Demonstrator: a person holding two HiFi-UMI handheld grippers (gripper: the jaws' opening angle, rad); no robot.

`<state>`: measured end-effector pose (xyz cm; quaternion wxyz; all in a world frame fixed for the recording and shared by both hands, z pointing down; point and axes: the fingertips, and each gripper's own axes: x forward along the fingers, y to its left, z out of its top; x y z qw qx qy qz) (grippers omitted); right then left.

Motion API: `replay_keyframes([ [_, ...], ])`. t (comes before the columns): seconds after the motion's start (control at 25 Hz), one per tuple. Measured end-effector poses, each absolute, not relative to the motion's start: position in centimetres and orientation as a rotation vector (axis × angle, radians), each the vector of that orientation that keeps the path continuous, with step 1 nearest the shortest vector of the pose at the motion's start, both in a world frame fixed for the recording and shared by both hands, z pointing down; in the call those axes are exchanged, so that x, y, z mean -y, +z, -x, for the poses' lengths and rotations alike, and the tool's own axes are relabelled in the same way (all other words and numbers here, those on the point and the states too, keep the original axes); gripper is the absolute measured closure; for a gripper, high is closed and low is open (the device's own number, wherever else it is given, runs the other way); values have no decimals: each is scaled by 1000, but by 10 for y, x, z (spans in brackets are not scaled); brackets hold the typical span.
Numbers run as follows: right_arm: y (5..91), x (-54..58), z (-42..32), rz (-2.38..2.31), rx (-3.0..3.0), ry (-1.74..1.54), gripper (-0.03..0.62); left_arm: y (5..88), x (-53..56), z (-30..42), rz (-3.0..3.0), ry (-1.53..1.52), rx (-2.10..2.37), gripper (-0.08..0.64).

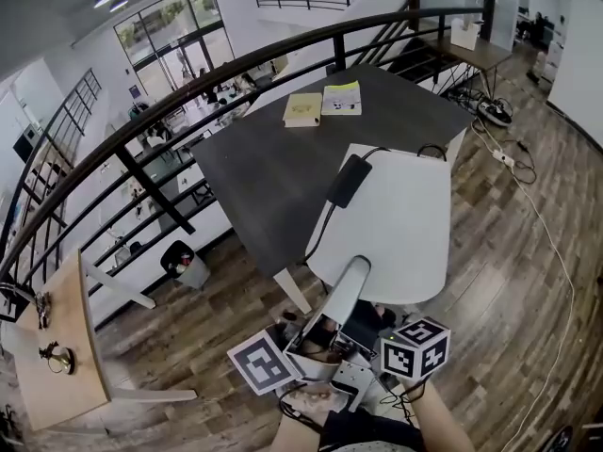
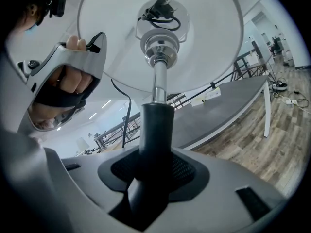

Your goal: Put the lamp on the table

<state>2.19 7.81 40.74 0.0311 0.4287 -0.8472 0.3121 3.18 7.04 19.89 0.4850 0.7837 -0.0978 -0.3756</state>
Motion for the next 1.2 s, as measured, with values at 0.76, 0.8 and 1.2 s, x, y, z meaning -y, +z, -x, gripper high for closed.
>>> replay_keyframes([
  [0.76, 402, 106, -26, -1379, 2594, 985, 411, 195, 114, -39, -1905, -871, 201, 541],
  [0.8, 403, 112, -25, -1378, 2595, 984, 411, 195, 121, -39, -1906, -873, 198, 541],
  [1.2, 408, 156, -17, -1371, 2575, 987, 411, 200, 166, -30, -1888, -887, 198, 541],
])
